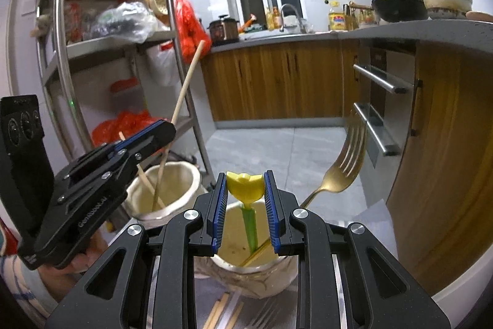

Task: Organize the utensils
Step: 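Drop the chopstick in the tall cup with left tool while right carries the spoon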

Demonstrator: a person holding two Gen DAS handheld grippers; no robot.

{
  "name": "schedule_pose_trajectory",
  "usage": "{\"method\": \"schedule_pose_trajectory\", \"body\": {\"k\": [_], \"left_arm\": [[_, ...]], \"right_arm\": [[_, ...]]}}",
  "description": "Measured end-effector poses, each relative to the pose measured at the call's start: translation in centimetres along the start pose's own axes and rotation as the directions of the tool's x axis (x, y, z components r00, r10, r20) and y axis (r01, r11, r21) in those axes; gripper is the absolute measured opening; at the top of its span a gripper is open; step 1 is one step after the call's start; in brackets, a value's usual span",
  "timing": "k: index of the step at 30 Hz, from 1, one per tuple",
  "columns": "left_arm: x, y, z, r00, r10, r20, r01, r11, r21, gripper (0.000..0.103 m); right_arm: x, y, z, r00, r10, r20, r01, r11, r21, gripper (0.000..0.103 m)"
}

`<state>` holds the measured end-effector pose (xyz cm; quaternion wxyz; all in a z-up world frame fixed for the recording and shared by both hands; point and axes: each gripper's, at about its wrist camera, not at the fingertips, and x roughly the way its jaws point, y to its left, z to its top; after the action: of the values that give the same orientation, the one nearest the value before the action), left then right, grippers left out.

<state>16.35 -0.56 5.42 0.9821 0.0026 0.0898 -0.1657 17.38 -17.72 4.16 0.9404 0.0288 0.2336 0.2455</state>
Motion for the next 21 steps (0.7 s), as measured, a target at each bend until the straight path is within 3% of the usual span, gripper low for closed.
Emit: {"method": "schedule_pose_trajectory", "body": {"k": [18, 21], "left_arm": [[-1.2, -0.3, -0.4, 0.999, 0.011, -0.034, -0.01, 1.0, 0.013, 0.006], [-2.2, -0.3, -0.5, 0.998, 0.022, -0.052, -0.022, 1.0, 0.007, 0.021]], "right_arm": [[1.5, -0.1, -0.8, 0.999, -0.001, -0.035, 0.001, 1.0, -0.002, 0.025], [1.8, 0.2, -1.1, 1.0, -0.009, -0.006, 0.008, 1.0, -0.02, 0.025]]}}
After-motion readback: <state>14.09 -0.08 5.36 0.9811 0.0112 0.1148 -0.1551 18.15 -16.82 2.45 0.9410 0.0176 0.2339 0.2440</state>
